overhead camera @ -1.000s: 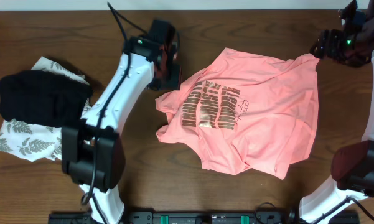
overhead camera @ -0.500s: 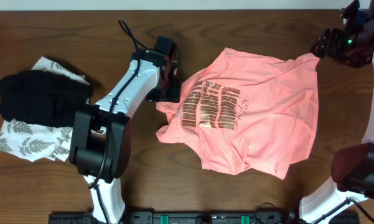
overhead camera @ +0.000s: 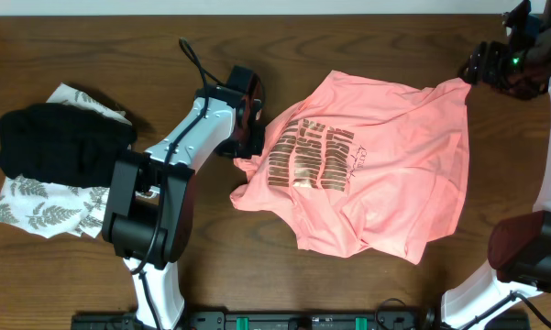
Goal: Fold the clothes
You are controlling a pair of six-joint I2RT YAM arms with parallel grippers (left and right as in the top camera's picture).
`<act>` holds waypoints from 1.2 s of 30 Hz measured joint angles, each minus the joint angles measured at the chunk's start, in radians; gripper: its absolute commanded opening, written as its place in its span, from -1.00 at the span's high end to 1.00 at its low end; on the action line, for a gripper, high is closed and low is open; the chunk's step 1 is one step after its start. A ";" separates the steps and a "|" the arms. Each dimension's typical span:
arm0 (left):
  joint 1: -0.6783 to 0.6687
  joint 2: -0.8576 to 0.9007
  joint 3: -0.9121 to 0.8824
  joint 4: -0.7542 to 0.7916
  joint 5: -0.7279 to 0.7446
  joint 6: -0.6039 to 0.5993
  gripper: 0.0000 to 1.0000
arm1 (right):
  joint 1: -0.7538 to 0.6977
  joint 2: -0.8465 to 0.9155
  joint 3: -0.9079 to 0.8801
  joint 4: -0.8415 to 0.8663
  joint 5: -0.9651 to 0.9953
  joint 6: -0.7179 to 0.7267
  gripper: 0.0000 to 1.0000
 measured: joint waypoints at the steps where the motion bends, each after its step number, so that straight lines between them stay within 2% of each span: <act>1: 0.000 0.000 0.003 -0.004 -0.005 0.000 0.88 | 0.000 0.000 0.000 0.000 0.000 0.000 -0.41; 8: 0.005 -0.025 0.105 0.002 -0.104 0.012 0.88 | 0.000 -0.001 0.000 0.000 0.000 0.000 -0.41; 13: 0.014 -0.068 0.177 0.080 -0.164 0.015 0.87 | 0.000 -0.001 0.000 0.000 0.000 0.000 -0.41; 14: 0.018 -0.073 0.183 0.071 -0.169 0.015 0.75 | 0.000 -0.001 0.000 0.000 0.000 0.000 -0.41; 17: 0.026 -0.079 0.188 -0.040 -0.177 0.021 0.14 | 0.000 -0.001 0.000 -0.005 0.000 0.001 -0.41; 20: 0.029 -0.079 0.184 -0.180 -0.152 -0.008 0.00 | 0.000 -0.001 0.000 -0.010 0.000 0.001 -0.42; 22: 0.024 -0.079 0.183 -0.227 -0.110 -0.020 -0.02 | 0.000 -0.001 0.000 -0.009 0.000 0.001 -0.42; 26: 0.010 -0.079 0.146 -0.216 -0.027 -0.036 -0.04 | 0.000 -0.001 0.000 -0.004 0.000 0.001 -0.42; 36: -0.023 -0.079 -0.043 -0.021 0.026 -0.039 -0.04 | 0.000 -0.001 0.000 -0.008 0.000 0.001 -0.41</act>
